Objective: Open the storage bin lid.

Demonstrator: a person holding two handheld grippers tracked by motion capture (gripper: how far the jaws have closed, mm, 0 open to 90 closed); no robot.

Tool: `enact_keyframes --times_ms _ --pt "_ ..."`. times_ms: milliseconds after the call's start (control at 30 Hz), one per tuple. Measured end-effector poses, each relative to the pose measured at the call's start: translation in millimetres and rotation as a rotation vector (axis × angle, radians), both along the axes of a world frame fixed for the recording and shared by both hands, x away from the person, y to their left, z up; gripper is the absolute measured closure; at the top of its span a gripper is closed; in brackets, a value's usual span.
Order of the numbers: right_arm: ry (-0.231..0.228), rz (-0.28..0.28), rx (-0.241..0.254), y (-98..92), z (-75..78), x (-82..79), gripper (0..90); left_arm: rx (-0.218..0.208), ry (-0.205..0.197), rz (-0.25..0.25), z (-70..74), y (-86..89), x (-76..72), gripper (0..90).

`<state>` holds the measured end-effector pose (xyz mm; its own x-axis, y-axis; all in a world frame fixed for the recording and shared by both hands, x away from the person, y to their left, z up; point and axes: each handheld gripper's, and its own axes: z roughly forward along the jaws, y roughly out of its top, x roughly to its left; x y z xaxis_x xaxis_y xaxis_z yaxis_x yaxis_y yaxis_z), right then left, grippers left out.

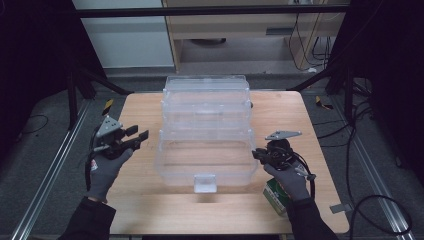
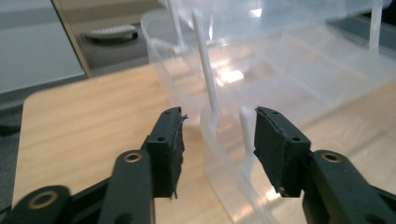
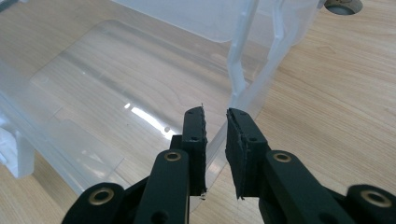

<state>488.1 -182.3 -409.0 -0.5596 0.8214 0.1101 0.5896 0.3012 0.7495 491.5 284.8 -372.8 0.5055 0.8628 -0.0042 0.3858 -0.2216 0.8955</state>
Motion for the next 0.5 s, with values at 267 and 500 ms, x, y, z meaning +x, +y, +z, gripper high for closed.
enact_keyframes --times_ms 267,500 --pt "0.0 0.002 0.001 0.0 -0.2 0.2 77.5 0.037 0.091 -0.023 -34.0 -13.2 -15.2 56.1" --pt "-0.003 -0.001 -0.006 0.7 0.1 -0.3 77.7 0.072 0.146 -0.056 -49.2 -25.7 -12.5 60.5"
